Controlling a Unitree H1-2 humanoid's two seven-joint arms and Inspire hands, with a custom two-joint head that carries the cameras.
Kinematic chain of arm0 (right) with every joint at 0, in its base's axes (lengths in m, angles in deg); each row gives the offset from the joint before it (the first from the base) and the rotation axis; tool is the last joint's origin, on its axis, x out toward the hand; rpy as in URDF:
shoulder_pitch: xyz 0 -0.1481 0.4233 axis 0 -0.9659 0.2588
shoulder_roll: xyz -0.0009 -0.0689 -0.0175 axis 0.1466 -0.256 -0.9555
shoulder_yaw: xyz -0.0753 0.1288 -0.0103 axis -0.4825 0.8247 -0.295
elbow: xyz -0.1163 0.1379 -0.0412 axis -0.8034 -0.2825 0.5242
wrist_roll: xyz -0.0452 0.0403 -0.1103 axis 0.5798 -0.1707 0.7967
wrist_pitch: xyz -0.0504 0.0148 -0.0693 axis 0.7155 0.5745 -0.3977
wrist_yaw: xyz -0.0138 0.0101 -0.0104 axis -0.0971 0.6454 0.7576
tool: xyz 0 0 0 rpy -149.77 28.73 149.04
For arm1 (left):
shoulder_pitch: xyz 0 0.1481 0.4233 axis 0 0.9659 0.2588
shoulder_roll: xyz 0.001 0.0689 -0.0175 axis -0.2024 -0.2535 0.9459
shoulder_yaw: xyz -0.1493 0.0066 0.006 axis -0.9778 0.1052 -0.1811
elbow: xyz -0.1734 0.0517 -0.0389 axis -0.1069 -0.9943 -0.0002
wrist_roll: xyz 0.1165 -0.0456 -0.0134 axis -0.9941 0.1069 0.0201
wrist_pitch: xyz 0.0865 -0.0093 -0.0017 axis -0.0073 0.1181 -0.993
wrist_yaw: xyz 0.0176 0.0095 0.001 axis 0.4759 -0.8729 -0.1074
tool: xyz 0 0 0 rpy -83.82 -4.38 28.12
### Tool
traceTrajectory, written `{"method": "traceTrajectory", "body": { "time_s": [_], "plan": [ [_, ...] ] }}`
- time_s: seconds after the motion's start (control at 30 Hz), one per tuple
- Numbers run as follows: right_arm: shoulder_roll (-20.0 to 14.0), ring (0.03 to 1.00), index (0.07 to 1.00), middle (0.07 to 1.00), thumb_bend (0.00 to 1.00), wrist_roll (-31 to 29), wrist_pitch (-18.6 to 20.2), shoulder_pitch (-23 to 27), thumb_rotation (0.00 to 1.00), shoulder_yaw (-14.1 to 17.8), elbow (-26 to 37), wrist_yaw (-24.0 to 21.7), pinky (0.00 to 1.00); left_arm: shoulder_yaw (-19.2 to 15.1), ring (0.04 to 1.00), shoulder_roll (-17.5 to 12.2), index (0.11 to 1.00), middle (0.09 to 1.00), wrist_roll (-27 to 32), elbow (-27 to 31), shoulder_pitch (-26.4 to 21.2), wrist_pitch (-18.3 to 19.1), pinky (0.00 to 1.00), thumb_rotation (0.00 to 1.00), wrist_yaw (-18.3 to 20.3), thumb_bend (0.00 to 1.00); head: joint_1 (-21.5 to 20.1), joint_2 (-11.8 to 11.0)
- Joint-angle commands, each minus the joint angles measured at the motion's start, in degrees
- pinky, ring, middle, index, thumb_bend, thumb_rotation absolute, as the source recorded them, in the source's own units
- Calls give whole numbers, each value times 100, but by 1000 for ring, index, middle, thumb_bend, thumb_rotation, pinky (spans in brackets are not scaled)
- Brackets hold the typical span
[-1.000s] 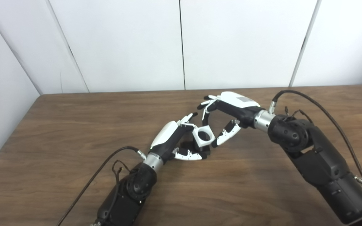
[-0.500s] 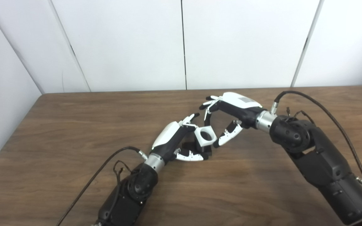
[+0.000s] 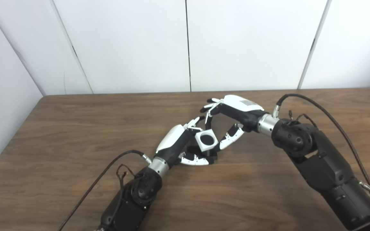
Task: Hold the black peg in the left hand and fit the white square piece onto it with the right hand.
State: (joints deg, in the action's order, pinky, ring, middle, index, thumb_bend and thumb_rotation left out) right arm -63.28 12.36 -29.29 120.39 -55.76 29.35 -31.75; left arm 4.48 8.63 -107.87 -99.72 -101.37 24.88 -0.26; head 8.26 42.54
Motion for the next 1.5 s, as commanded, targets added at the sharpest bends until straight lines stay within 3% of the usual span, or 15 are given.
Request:
{"method": "traceTrajectory", "body": {
  "time_s": [0.0,0.53,0.7,0.73,0.77,0.83,0.97,1.47],
  "plan": [
    [76,978,481,865,521,-22,-178,340,144,-27,167,57,1000,99,1000,-9,493,1000,-179,-80,-26,99,1000,74,152,523,10,11],
    [-7,977,481,864,521,36,-175,442,144,-149,235,-126,1000,83,1000,-15,492,1000,-181,-65,-16,120,1000,74,127,523,-13,34],
    [-138,984,493,882,519,251,214,487,150,-274,370,-506,1000,73,1000,-40,492,1000,-148,-44,1,110,1000,74,160,523,-22,32],
    [-168,994,747,936,741,312,340,498,277,-296,415,-604,1000,73,1000,-43,492,1000,-145,-20,4,137,1000,73,180,523,-19,34],
    [-193,997,871,966,840,364,464,504,337,-309,452,-683,1000,71,1000,-44,492,1000,-139,-6,5,151,1000,73,194,523,-19,37],
    [-229,1000,967,992,955,420,618,506,394,-303,487,-760,992,69,1000,-51,492,1000,-135,10,5,164,1000,73,214,523,-47,34],
    [-291,1000,999,1000,1000,423,656,500,440,-256,467,-806,987,62,1000,-50,492,1000,-153,0,0,169,1000,73,202,523,-65,33],
    [-382,1000,1000,1000,1000,419,789,476,448,-221,476,-909,1000,19,1000,-47,492,1000,-139,-19,-4,134,1000,72,228,523,-79,60]
  ]
}}
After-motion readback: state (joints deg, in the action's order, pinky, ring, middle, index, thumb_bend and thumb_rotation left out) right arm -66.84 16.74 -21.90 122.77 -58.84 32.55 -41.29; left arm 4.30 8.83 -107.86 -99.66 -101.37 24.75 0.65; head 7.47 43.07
